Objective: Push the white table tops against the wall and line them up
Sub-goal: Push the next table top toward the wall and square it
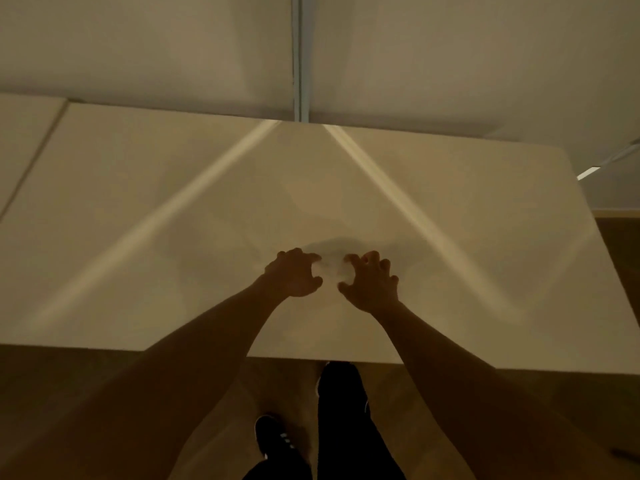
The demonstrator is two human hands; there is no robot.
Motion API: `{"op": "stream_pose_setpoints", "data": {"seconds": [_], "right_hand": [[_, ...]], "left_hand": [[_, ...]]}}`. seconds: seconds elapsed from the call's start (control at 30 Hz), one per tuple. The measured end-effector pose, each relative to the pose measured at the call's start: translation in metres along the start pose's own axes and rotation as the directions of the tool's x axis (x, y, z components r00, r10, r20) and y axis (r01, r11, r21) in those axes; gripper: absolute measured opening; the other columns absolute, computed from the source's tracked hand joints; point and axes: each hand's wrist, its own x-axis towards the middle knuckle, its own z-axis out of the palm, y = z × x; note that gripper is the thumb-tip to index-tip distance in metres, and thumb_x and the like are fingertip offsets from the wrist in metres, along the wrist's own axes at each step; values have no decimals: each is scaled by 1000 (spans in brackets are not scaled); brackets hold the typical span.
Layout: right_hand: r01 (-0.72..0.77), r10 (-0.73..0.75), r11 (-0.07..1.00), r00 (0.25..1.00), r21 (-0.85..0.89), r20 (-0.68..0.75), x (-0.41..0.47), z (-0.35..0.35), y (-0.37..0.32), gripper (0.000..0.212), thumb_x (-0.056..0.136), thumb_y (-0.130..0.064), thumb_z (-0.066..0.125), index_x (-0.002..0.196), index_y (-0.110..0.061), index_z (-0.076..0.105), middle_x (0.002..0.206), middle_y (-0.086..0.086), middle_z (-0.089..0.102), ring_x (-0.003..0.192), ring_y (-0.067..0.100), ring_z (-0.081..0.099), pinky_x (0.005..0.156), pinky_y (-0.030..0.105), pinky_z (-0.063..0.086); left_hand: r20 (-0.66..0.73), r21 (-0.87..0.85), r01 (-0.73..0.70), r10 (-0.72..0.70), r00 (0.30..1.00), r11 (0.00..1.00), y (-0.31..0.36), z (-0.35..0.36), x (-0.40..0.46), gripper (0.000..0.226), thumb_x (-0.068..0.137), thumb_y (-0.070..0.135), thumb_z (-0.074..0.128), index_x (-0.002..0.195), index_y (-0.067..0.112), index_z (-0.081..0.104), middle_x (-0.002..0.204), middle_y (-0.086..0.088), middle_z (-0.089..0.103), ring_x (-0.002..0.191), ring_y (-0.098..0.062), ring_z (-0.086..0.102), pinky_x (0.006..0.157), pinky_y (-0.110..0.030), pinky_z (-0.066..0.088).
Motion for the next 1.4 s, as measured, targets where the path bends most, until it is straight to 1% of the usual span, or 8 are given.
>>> {"op": "stream_pose_setpoints", "data": {"seconds": [0.13, 0.4, 0.77, 0.93, 1.1, 1.23, 1.3, 1.4], "right_hand": [[64, -61, 997, 996, 40, -69, 63, -32, -7, 61, 91, -54, 57, 144, -30, 37, 142, 9, 40, 126, 33, 40, 98, 48, 42], [134, -110, 985, 972, 106, -207, 194, -118, -35, 56, 96, -52, 50, 143, -23, 43, 138, 10, 49, 126, 31, 46, 98, 46, 43], [143, -105, 974, 972, 176, -211, 301, -129, -46, 69, 92, -49, 63, 147, -15, 39, 144, 10, 49, 128, 31, 48, 100, 48, 50], [149, -123, 983, 969, 111, -215, 344, -124, -55, 69, 90, -52, 62, 146, -18, 39, 145, 9, 48, 134, 31, 43, 107, 47, 42], [137, -131, 990, 984, 42, -120, 383, -128, -52, 82, 78, -74, 51, 141, -24, 38, 146, 7, 43, 138, 31, 33, 114, 46, 29], [98, -104, 986, 994, -131, -38, 398, -132, -37, 105, 64, -94, 40, 136, -18, 46, 137, 9, 51, 127, 33, 43, 106, 44, 33], [91, -100, 980, 994, -179, -43, 402, -132, -36, 109, 61, -98, 35, 130, -15, 50, 129, 10, 56, 118, 34, 50, 99, 43, 36], [85, -86, 971, 996, -225, 5, 409, -136, -39, 113, 59, -99, 35, 131, -13, 49, 129, 11, 57, 118, 35, 52, 97, 44, 37]], "left_hand": [[-148, -57, 22, -30, 988, 998, 7, -47, 36, 64, 96, 50, 56, 153, 29, 38, 142, -12, 48, 131, -36, 49, 103, -49, 49], [-343, -128, 16, -59, 938, 992, 31, -145, 130, 60, 100, 53, 51, 152, 27, 39, 145, -10, 47, 132, -33, 48, 102, -46, 46], [-380, -22, -22, 12, 925, 1000, 6, -207, 236, 58, 100, 51, 52, 149, 20, 42, 147, -11, 48, 131, -33, 51, 105, -49, 49], [-332, 42, -69, 79, 940, 997, -8, -217, 279, 55, 100, 51, 50, 145, 20, 43, 149, -10, 47, 135, -35, 49, 107, -51, 47], [-264, 164, -130, 170, 949, 978, -22, -221, 323, 51, 100, 56, 46, 138, 21, 49, 141, -8, 54, 131, -34, 51, 108, -50, 42], [-154, 218, -139, 175, 973, 966, -28, -219, 346, 60, 96, 69, 40, 135, 25, 51, 133, -4, 60, 125, -32, 56, 104, -50, 41], [-153, 210, -101, 135, 979, 972, -31, -216, 352, 68, 91, 77, 38, 134, 27, 52, 128, -5, 64, 121, -31, 59, 101, -47, 44], [-156, 163, -51, 77, 985, 985, -34, -215, 360, 74, 84, 84, 41, 134, 30, 52, 124, -3, 67, 117, -30, 62, 97, -44, 47]]}}
